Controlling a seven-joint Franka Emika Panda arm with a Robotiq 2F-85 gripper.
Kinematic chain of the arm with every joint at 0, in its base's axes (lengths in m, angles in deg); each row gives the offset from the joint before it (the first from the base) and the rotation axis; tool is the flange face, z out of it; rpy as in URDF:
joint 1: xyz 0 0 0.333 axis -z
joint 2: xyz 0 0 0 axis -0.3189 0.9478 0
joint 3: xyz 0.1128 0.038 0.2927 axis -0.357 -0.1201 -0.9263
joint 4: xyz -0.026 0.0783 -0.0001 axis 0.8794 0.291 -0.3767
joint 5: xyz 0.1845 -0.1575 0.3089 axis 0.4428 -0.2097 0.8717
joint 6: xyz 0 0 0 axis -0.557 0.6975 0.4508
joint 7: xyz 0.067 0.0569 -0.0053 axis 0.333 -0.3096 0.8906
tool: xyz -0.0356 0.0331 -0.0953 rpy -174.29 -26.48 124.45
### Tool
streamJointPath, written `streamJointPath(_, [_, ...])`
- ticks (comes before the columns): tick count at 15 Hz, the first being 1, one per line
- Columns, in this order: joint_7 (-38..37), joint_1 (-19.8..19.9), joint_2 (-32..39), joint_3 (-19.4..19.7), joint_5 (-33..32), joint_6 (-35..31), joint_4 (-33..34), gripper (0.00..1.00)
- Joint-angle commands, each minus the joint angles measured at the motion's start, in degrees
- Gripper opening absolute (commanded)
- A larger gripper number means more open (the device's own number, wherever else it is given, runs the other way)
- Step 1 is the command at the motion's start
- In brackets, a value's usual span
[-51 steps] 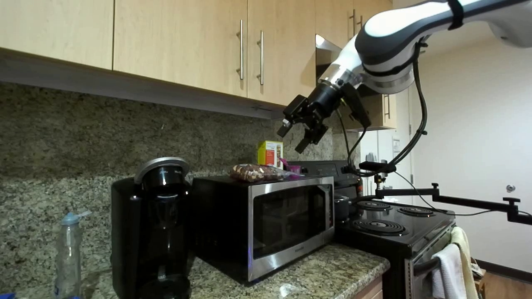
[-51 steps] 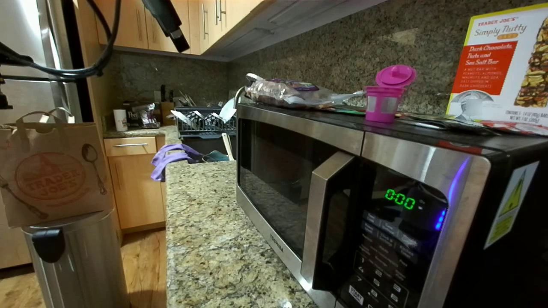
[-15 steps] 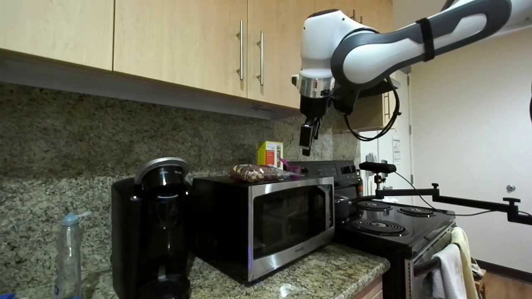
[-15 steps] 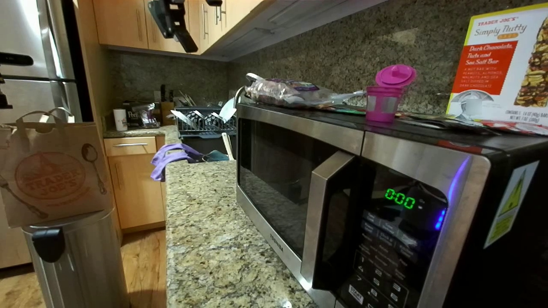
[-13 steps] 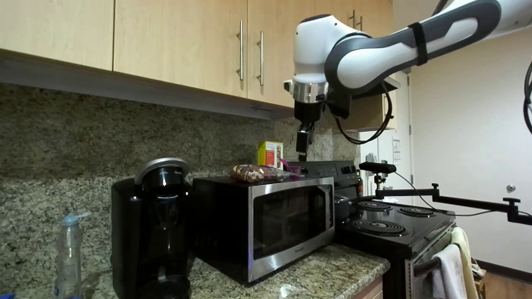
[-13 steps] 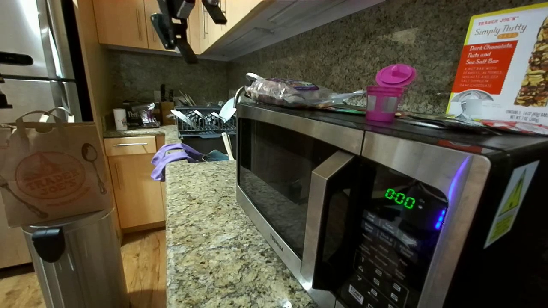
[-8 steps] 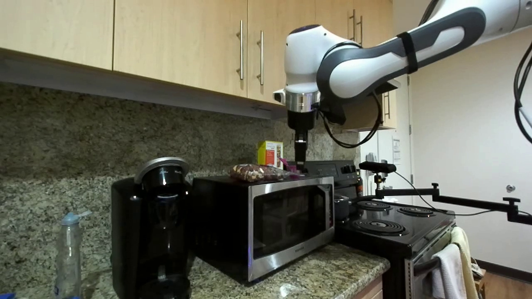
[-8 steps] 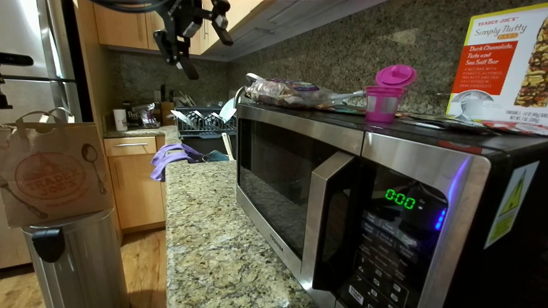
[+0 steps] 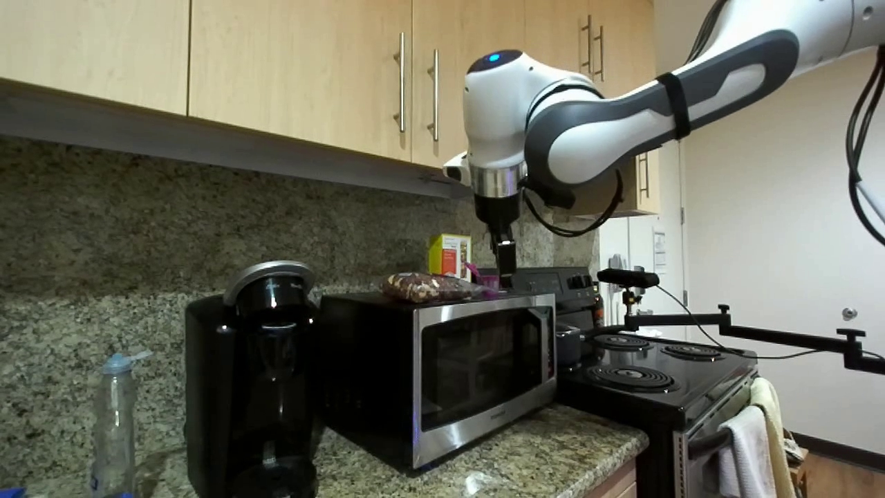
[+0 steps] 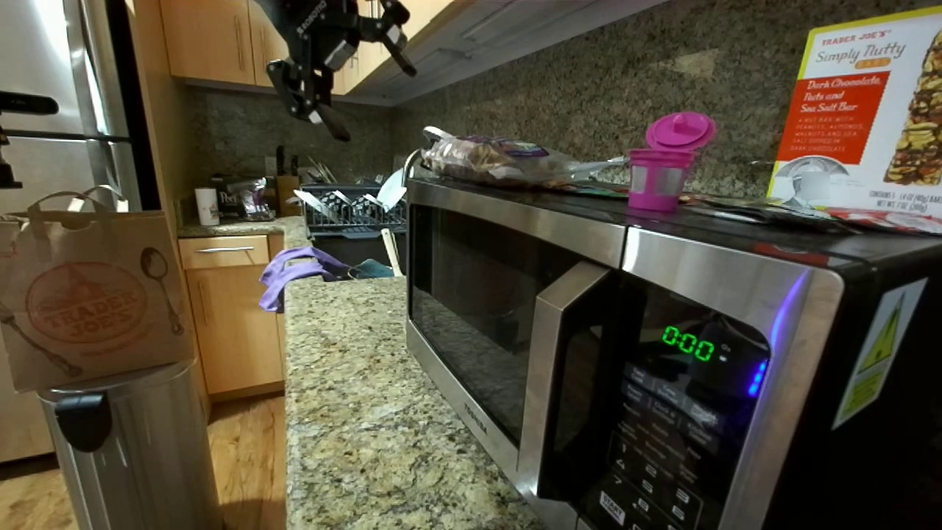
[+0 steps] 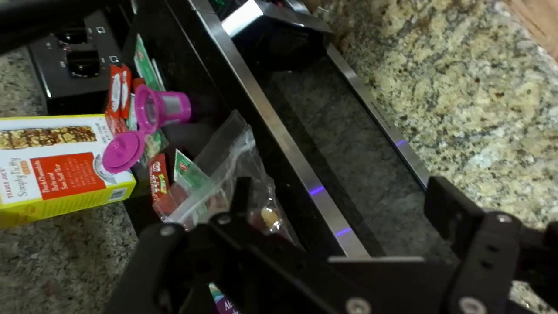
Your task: Take the bag plastic bag from on top of the microwave and place it on the countertop
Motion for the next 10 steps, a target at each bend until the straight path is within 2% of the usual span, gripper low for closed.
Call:
streamJointPath(1, [4.40, -0.15, 1.76, 0.95, -8.42, 4.17, 1.21, 1.00])
streamJointPath(4, [6.90, -0.26, 3.55, 2.22, -16.51, 3.08, 0.68, 1.00])
streamJointPath(6, [10.18, -0.61, 4.73, 3.71, -19.76, -2.12, 0.11, 1.00])
streamJointPath(7, [11.69, -0.98, 4.38, 4.63, -18.13, -6.65, -0.60, 1.00])
streamJointPath(8, [8.06, -0.90, 4.19, 3.86, -17.42, -1.95, -0.01, 1.00])
streamJointPath(10, [8.29, -0.91, 4.75, 4.28, -17.39, -2.86, -0.03, 1.00])
